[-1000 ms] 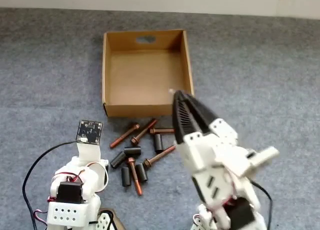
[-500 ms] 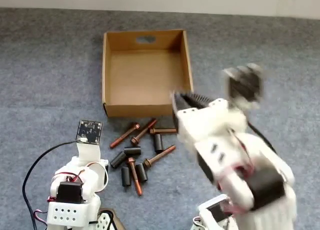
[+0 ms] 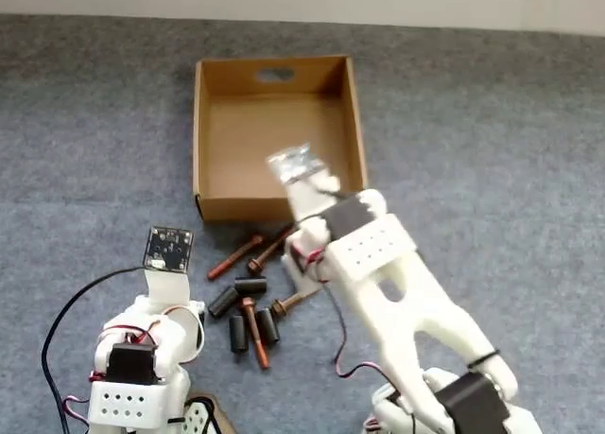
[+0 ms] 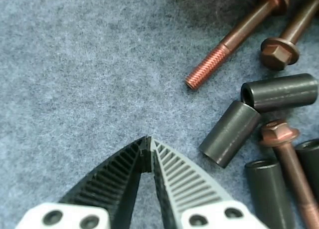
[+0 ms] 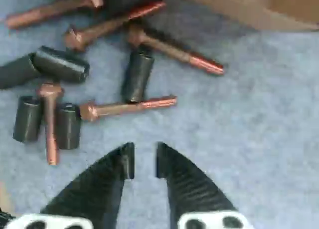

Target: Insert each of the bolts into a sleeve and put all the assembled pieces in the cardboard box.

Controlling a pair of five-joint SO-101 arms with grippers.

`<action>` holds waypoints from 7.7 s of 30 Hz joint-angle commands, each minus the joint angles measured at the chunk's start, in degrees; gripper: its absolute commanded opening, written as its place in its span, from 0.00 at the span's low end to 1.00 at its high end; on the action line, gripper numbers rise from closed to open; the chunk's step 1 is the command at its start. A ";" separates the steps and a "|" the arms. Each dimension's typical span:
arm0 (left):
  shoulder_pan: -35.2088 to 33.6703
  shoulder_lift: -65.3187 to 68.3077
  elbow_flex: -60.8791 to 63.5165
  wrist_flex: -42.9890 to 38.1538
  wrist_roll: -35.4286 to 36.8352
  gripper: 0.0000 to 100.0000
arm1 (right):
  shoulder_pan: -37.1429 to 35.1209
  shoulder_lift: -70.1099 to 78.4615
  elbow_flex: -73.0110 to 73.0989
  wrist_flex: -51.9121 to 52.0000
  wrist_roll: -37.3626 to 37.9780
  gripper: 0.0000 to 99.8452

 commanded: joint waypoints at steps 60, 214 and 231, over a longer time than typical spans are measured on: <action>0.40 0.22 0.92 0.09 -0.09 0.01 | 30.46 -28.09 39.52 -17.80 1.41 0.01; 10.68 87.25 -43.03 -28.84 -28.48 0.06 | 25.01 -28.62 37.67 -35.12 -9.49 0.01; -13.23 86.64 -50.51 -4.66 -46.59 0.06 | 25.01 -28.62 37.67 -35.12 -9.49 0.01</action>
